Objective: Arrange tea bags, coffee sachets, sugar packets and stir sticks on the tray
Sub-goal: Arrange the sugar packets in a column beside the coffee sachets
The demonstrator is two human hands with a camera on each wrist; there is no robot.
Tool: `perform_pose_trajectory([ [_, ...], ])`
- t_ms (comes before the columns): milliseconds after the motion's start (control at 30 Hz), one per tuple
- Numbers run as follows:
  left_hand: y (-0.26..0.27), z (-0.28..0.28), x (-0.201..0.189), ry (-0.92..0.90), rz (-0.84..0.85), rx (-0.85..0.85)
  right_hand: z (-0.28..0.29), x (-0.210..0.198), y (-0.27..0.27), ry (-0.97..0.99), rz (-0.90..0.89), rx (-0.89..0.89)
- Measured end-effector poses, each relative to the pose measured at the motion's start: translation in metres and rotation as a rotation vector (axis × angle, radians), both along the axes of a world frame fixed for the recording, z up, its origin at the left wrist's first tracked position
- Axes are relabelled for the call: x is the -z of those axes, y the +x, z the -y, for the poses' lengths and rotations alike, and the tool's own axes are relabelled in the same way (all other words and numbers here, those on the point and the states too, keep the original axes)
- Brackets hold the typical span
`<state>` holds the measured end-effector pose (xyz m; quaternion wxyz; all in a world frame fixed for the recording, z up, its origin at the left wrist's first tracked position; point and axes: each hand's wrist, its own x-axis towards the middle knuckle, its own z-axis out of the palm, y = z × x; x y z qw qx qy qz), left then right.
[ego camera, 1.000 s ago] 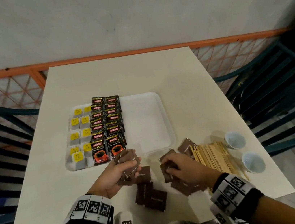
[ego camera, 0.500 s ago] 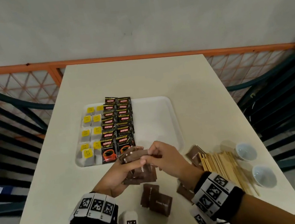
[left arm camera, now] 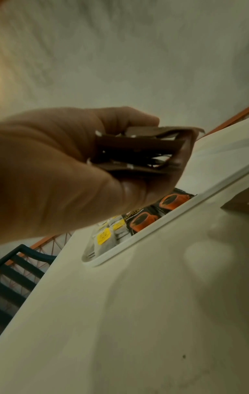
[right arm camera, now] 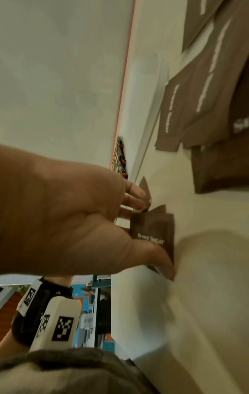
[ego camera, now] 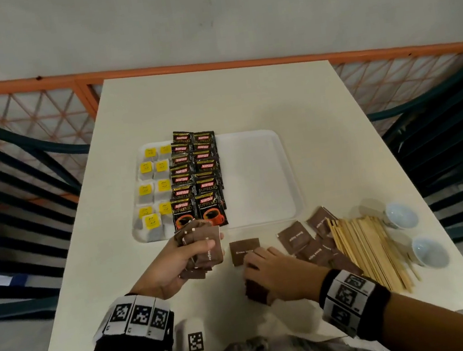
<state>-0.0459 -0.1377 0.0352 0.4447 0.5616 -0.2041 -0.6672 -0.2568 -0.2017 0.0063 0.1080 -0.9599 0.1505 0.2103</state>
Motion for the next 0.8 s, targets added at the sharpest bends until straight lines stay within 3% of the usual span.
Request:
perform_pose_trajectory([
  [167,0.004,0.002,0.0,-0.01,-0.031,0.033,-0.004,-0.007,0.009,0.14,-0.038,0.159],
  [267,0.011,0.001,0.003,-0.039,-0.061,0.023,-0.005,-0.016,0.009,0.401,0.005,0.468],
  [400,0.017,-0.001,0.007,-0.087,-0.092,0.005,0.003,-0.033,0.017,0.699,0.333,0.885],
  [500,0.016,0.002,0.008,-0.11,-0.136,-0.033,0.002,-0.052,0.036,1.02,0.617,1.084],
  [567,0.014,0.005,0.004,-0.127,-0.186,-0.046,0.002,-0.058,0.049,1.148,0.71,1.15],
  [800,0.01,0.02,-0.01,-0.151,-0.151,-0.062,0.015,-0.068,0.069,0.644,0.799,1.1],
])
